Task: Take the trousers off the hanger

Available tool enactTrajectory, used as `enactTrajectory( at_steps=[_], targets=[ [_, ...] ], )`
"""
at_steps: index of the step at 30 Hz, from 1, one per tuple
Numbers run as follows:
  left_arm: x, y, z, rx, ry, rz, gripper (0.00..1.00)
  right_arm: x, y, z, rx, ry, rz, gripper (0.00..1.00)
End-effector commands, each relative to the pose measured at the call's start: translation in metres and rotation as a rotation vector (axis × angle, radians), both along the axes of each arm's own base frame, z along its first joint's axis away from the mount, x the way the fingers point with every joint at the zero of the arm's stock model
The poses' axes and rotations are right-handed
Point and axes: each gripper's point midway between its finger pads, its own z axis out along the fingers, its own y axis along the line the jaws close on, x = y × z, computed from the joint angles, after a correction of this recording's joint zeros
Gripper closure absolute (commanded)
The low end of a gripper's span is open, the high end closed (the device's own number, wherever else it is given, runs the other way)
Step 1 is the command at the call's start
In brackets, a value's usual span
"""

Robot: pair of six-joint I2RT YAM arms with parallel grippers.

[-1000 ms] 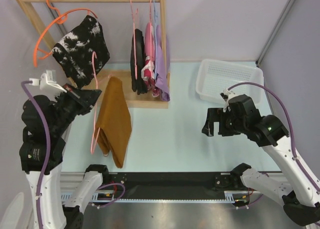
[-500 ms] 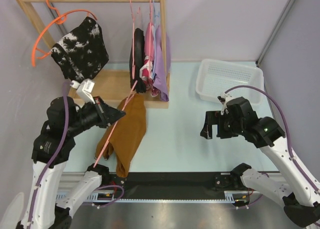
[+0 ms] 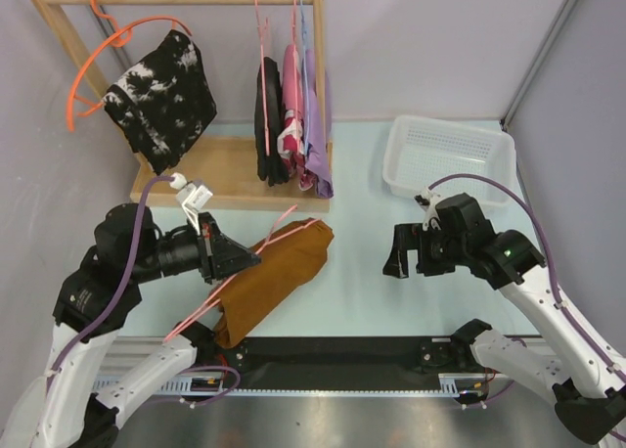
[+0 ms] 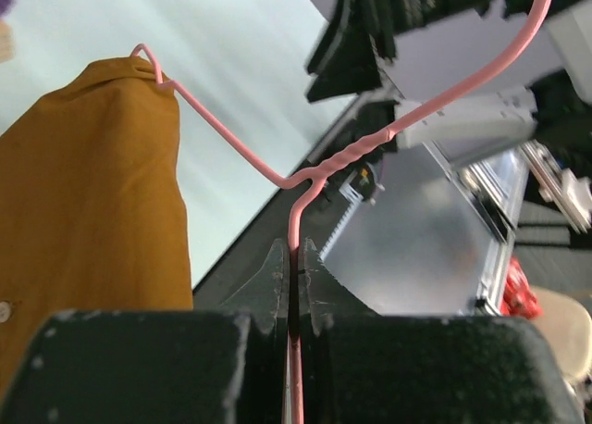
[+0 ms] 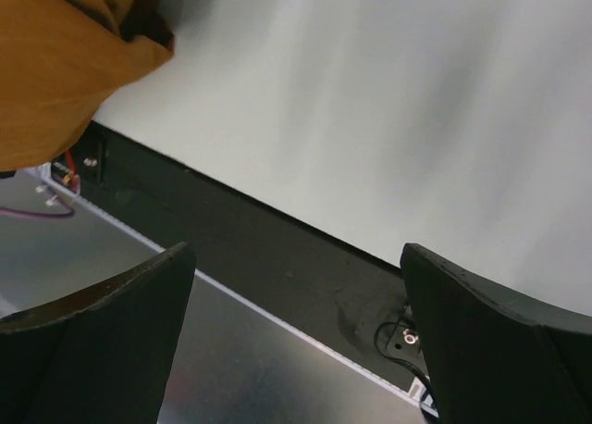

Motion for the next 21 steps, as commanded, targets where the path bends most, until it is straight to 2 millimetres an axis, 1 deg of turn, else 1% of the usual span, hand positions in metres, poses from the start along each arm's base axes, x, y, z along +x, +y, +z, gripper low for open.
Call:
enactTrajectory(
  at_steps=[1,2,3,4,5,6,7,8,10,11,12,13,14,15,16,17,18,19,20,21],
  targets=[
    [-0.025,-0.021,0.031,-0.112,-0.132,-0.226,1.0,-0.005,0.028,0.026,0.15,-0.075,0.143,0.0],
    [-0.026,-0.025,0.039,-0.139,-0.157,-0.258,1.0,-0.004,0.033,0.033,0.181,-0.102,0.166,0.0],
    [-0.035,-0.029,0.044,-0.163,-0.161,-0.322,1.0,-0.008,0.038,0.039,0.214,-0.105,0.197,0.0],
    [-0.035,-0.034,0.048,-0.175,-0.151,-0.356,1.0,-0.009,0.042,0.044,0.236,-0.119,0.215,0.0],
    [-0.034,-0.037,0.062,-0.203,-0.197,-0.373,1.0,-0.008,0.046,0.052,0.266,-0.145,0.227,0.0],
    [-0.029,-0.039,0.069,-0.215,-0.215,-0.362,1.0,-0.008,0.05,0.058,0.287,-0.151,0.235,0.0],
    [-0.02,-0.044,0.074,-0.226,-0.198,-0.342,1.0,-0.007,0.051,0.066,0.302,-0.171,0.234,0.0],
    [-0.014,-0.047,0.091,-0.25,-0.24,-0.334,1.0,-0.004,0.053,0.072,0.319,-0.18,0.216,0.0],
    [-0.009,-0.054,0.103,-0.278,-0.226,-0.349,1.0,0.002,0.054,0.08,0.324,-0.205,0.194,0.0],
    [0.003,-0.062,0.111,-0.289,-0.227,-0.356,1.0,0.004,0.055,0.087,0.337,-0.217,0.182,0.0],
    [0.006,-0.065,0.116,-0.299,-0.223,-0.361,1.0,0.007,0.054,0.091,0.336,-0.231,0.168,0.0],
    [0.01,-0.069,0.128,-0.324,-0.233,-0.364,1.0,0.009,0.054,0.095,0.339,-0.243,0.16,0.0],
    [0.02,-0.076,0.127,-0.326,-0.21,-0.365,1.0,0.01,0.053,0.106,0.349,-0.271,0.154,0.0],
    [0.024,-0.081,0.131,-0.339,-0.195,-0.366,1.0,0.01,0.053,0.112,0.359,-0.283,0.153,0.0],
    [0.028,-0.083,0.14,-0.356,-0.22,-0.357,1.0,0.01,0.054,0.119,0.376,-0.302,0.153,0.0],
    [0.037,-0.088,0.141,-0.357,-0.212,-0.339,1.0,0.012,0.052,0.133,0.391,-0.332,0.134,0.0],
    [0.039,-0.093,0.144,-0.365,-0.214,-0.331,1.0,0.013,0.052,0.142,0.42,-0.329,0.1,0.0],
    [0.049,-0.095,0.151,-0.381,-0.239,-0.276,1.0,0.016,0.051,0.15,0.439,-0.342,0.073,0.01],
    [0.052,-0.099,0.153,-0.389,-0.244,-0.264,1.0,0.021,0.049,0.157,0.453,-0.345,0.029,0.02],
    [0.051,-0.109,0.152,-0.392,-0.233,-0.273,1.0,0.023,0.05,0.169,0.494,-0.334,-0.016,0.03]
  ],
)
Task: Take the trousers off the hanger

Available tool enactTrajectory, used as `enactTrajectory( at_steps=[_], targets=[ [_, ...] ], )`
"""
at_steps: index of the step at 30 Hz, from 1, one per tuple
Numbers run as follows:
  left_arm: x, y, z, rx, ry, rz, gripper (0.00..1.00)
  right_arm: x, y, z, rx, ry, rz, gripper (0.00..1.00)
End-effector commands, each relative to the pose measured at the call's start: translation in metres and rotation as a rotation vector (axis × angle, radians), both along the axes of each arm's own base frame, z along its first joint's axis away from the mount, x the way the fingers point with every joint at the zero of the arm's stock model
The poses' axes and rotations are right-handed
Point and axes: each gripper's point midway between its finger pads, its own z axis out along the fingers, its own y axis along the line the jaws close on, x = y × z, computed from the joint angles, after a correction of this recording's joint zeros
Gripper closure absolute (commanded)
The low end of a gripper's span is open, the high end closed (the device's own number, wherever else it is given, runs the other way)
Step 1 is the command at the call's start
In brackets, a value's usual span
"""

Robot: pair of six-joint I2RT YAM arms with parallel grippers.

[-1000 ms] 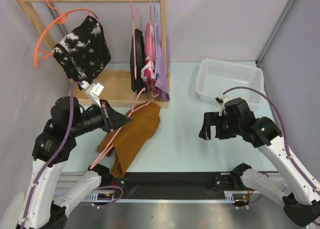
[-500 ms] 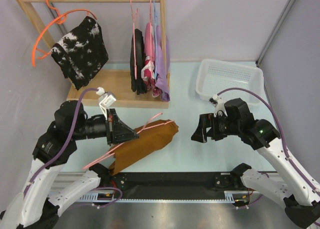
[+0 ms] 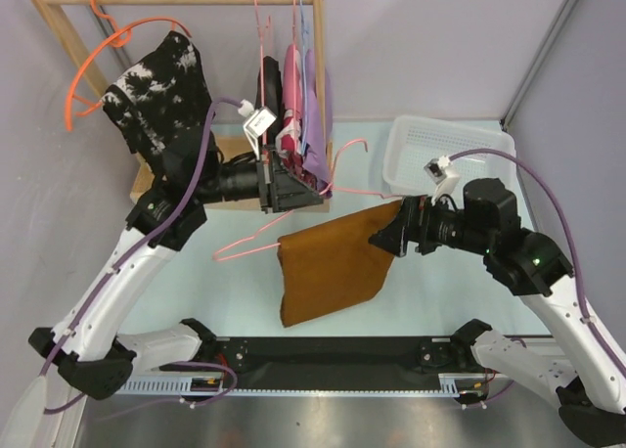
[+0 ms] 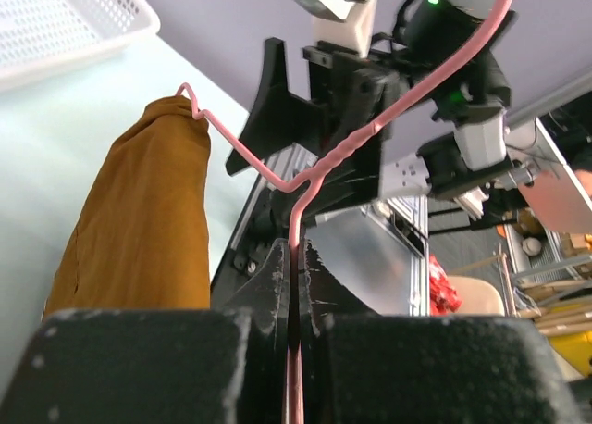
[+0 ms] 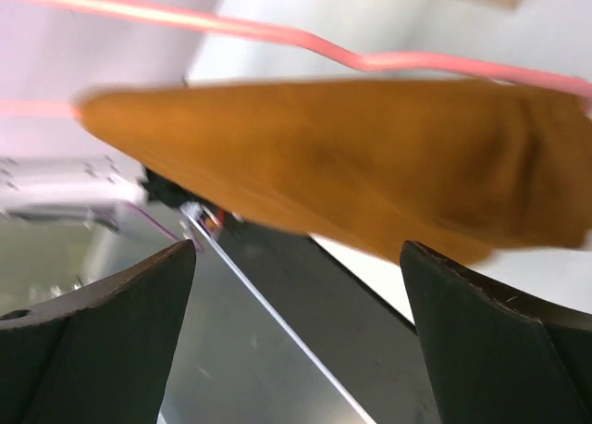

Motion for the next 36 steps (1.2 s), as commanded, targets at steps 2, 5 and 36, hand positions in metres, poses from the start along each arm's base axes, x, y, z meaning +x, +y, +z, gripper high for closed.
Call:
enactTrajectory(
  at_steps=[2,5,36],
  targets=[
    [-0.006,-0.021,0.087,-0.224,-0.21,0.054,1.0,0.02,-0.001,0.07,0.207,-0.034,-0.18,0.04],
    [0.005,-0.035,0.086,-0.224,-0.213,0.148,1.0,0.029,-0.005,0.088,0.297,0.028,-0.291,0.05],
    [-0.009,-0.064,0.085,-0.37,-0.207,0.226,1.0,0.062,-0.003,0.116,0.867,0.3,-0.527,0.22]
  ],
)
